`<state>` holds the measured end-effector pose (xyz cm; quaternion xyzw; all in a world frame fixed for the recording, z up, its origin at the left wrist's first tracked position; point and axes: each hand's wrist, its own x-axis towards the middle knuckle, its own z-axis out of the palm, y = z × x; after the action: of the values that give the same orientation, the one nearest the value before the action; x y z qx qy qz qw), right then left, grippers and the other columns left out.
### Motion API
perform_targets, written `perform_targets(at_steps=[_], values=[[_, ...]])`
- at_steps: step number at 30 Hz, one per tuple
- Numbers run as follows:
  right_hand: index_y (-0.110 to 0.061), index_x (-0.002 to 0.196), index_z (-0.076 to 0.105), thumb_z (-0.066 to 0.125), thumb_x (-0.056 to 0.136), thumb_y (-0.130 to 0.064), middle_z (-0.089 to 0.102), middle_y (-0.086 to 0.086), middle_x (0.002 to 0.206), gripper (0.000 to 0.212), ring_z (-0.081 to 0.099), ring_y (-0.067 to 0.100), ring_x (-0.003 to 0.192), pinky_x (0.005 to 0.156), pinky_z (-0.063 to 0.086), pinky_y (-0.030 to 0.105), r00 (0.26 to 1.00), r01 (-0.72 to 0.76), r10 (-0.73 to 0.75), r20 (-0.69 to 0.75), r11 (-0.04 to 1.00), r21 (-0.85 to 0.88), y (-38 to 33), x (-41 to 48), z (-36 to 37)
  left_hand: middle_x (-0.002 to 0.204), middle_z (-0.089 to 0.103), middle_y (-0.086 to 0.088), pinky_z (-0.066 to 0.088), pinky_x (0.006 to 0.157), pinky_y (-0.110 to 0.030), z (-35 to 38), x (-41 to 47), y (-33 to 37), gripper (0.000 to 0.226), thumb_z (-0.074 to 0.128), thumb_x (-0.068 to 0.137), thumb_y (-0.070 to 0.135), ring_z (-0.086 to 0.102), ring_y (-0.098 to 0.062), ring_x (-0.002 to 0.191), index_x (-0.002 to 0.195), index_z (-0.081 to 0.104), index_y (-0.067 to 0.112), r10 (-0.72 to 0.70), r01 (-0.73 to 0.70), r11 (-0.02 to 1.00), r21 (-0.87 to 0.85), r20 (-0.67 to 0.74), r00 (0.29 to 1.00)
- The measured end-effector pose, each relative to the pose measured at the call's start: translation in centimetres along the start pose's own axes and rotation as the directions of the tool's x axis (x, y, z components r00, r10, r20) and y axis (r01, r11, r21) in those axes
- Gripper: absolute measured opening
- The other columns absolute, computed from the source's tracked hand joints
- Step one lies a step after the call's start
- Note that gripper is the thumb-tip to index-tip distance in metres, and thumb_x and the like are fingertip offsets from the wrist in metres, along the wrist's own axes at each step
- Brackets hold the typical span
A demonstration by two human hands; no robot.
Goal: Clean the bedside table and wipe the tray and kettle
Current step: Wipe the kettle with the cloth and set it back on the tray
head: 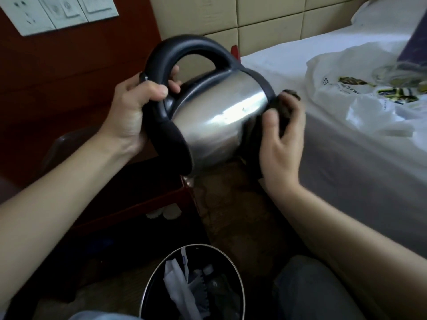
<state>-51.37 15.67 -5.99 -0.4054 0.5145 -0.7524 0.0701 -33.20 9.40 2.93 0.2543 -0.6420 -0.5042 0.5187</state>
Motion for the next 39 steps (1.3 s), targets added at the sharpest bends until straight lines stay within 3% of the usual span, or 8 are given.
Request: perform_targets(at_steps=[3, 7, 12, 18, 20, 23, 31, 39], values=[[-0.016, 0.127, 0.044, 0.053, 0.084, -0.029, 0.042, -0.004, 0.129, 0.046, 0.04, 0.01, 0.125, 0.107, 0.029, 0.02, 0.935, 0.271, -0.237, 0.265, 0.957, -0.101, 0.9, -2.0, -1.1, 0.078, 0.071, 0.01, 0.052, 0.084, -0.023, -0.5, -0.6, -0.5, 0.019, 0.061, 0.053, 0.022, 0.065, -0.013, 0.095, 0.065, 0.075, 0.02, -0.03, 0.026, 0.997, 0.079, 0.04, 0.999], [-0.017, 0.123, 0.05, 0.054, 0.086, -0.03, 0.054, -0.011, 0.113, 0.04, 0.049, -0.001, 0.105, 0.088, 0.037, 0.008, 0.96, 0.029, 0.022, 0.279, 0.984, -0.174, 2.3, 1.4, -2.5, 0.074, 0.072, 0.008, 0.053, 0.083, -0.021, -1.3, -2.4, -1.6, 0.025, 0.063, 0.047, 0.02, 0.066, -0.012, 0.095, 0.068, 0.076, 0.017, -0.133, 0.131, 0.991, 0.039, 0.039, 0.99], [-0.011, 0.119, 0.057, 0.048, 0.086, -0.032, 0.059, 0.003, 0.126, 0.041, 0.05, 0.013, 0.117, 0.098, 0.032, 0.017, 0.921, 0.225, -0.118, 0.372, 0.939, -0.259, 0.6, -1.5, -0.5, 0.075, 0.072, 0.003, 0.052, 0.092, -0.028, -1.3, -2.3, -2.1, 0.022, 0.063, 0.046, 0.02, 0.065, -0.021, 0.101, 0.064, 0.074, 0.014, -0.155, 0.153, 0.984, 0.091, 0.015, 0.988], [-0.008, 0.12, 0.052, 0.051, 0.091, -0.037, 0.058, 0.016, 0.125, 0.042, 0.043, 0.027, 0.125, 0.11, 0.029, 0.033, 0.509, 0.758, -0.565, 0.649, 0.652, -0.028, 0.4, -7.3, -0.1, 0.07, 0.071, 0.003, 0.054, 0.075, -0.02, -0.9, -3.6, -3.3, 0.017, 0.065, 0.047, 0.022, 0.066, -0.013, 0.081, 0.06, 0.073, 0.016, -0.18, 0.157, 0.97, 0.184, 0.117, 0.977], [-0.008, 0.118, 0.051, 0.053, 0.089, -0.035, 0.06, 0.015, 0.121, 0.04, 0.047, 0.022, 0.12, 0.107, 0.031, 0.029, 0.609, 0.672, -0.487, 0.626, 0.736, -0.08, 2.2, -5.2, -1.0, 0.071, 0.071, 0.005, 0.051, 0.086, -0.023, -1.7, -4.0, -3.2, 0.017, 0.064, 0.046, 0.023, 0.066, -0.017, 0.093, 0.06, 0.073, 0.017, -0.172, 0.153, 0.972, 0.176, 0.097, 0.98], [-0.012, 0.114, 0.057, 0.054, 0.089, -0.029, 0.062, -0.003, 0.109, 0.031, 0.054, 0.005, 0.103, 0.092, 0.042, 0.019, 0.924, 0.126, -0.05, 0.38, 0.976, -0.178, 2.6, -1.6, -1.5, 0.071, 0.071, 0.006, 0.052, 0.093, -0.028, -2.6, -4.1, -2.7, 0.024, 0.073, 0.036, 0.024, 0.066, -0.018, 0.101, 0.059, 0.073, 0.018, -0.185, 0.175, 0.977, 0.122, 0.073, 0.98], [-0.018, 0.095, 0.061, 0.049, 0.095, -0.027, 0.063, -0.012, 0.087, 0.015, 0.054, -0.01, 0.078, 0.072, 0.04, 0.007, 0.954, -0.163, 0.186, 0.234, 0.98, -0.114, 0.4, 2.2, 1.6, 0.067, 0.069, 0.005, 0.051, 0.074, -0.017, -2.0, -4.1, -1.6, 0.016, 0.063, 0.048, 0.022, 0.068, -0.011, 0.078, 0.06, 0.072, 0.016, -0.166, 0.119, 0.96, 0.252, 0.173, 0.971], [-0.008, 0.096, 0.063, 0.046, 0.092, -0.021, 0.067, -0.005, 0.088, 0.022, 0.06, 0.007, 0.084, 0.074, 0.047, 0.028, 0.762, 0.365, -0.263, 0.592, 0.929, -0.057, -4.7, 2.1, 3.5, 0.061, 0.068, 0.0, 0.051, 0.059, -0.018, -0.3, -4.0, -3.0, 0.014, 0.067, 0.046, 0.019, 0.064, -0.01, 0.058, 0.058, 0.071, 0.012, -0.306, 0.282, 0.945, 0.164, 0.145, 0.941]])
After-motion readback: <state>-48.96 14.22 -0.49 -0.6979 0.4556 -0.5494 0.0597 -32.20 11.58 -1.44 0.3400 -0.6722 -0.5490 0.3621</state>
